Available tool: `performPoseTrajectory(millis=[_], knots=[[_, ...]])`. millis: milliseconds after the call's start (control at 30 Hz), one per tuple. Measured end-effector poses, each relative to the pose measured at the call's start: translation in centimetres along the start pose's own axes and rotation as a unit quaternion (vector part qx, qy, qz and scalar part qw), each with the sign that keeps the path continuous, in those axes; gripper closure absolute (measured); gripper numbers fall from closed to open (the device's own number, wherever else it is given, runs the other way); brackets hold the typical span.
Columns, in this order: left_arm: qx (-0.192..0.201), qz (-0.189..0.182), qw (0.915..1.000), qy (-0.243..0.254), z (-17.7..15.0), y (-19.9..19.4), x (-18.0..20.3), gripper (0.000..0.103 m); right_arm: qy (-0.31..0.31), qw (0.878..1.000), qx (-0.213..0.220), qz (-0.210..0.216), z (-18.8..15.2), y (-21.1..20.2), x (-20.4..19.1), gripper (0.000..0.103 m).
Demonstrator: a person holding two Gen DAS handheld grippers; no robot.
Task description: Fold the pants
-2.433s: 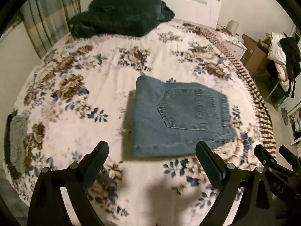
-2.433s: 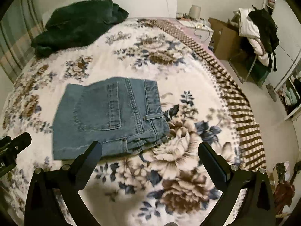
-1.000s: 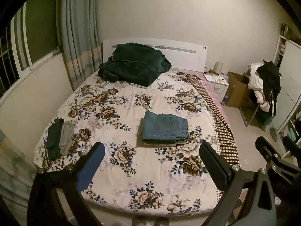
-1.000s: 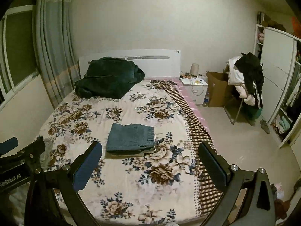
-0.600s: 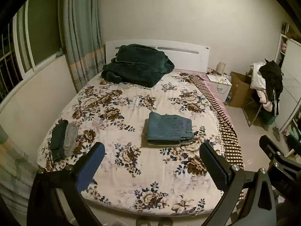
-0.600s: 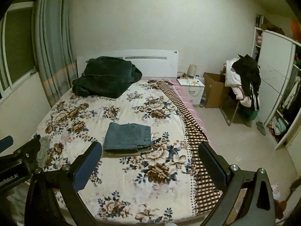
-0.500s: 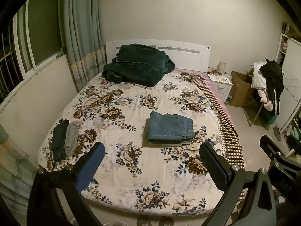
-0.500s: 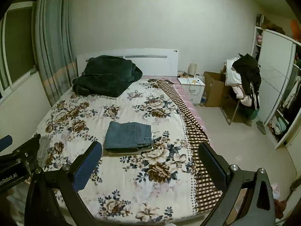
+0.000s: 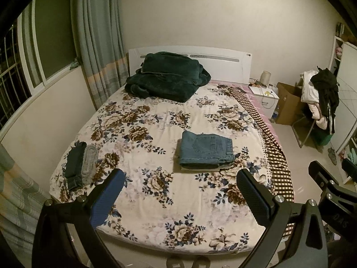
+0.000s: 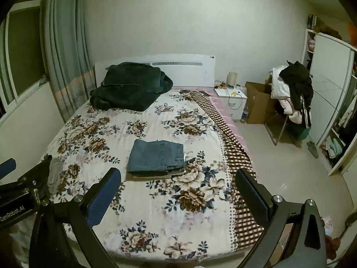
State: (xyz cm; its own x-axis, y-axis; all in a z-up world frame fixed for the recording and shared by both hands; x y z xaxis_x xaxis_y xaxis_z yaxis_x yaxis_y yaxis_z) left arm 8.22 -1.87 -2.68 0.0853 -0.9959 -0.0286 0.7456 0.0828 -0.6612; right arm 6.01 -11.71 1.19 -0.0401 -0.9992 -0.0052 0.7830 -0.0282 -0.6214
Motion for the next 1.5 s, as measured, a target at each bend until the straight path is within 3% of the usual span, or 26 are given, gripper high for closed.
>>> performPoseTrajectory(millis=[1500], knots=[[0.006,0.000,1.0000,0.003,0.48,-0.59,0.13,0.000,0.002,1.000,-0.001,0.004,0.03,-0.05,-0.24,0.000]])
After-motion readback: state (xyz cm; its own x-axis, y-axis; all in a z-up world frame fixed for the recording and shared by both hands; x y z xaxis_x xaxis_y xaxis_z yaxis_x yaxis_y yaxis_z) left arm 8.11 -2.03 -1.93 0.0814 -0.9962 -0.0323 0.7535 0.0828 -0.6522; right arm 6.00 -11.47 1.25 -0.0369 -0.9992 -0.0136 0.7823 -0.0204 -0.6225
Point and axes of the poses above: each gripper's, at about its wrist camera, not at the fingertips, and y roughly the way its jaws point, x to its right, z to its top, the point moved 1 cm from there along y, roughly the way its jaws point, and after that the axes turned 2 degrees about z, right-handed, at the moved point
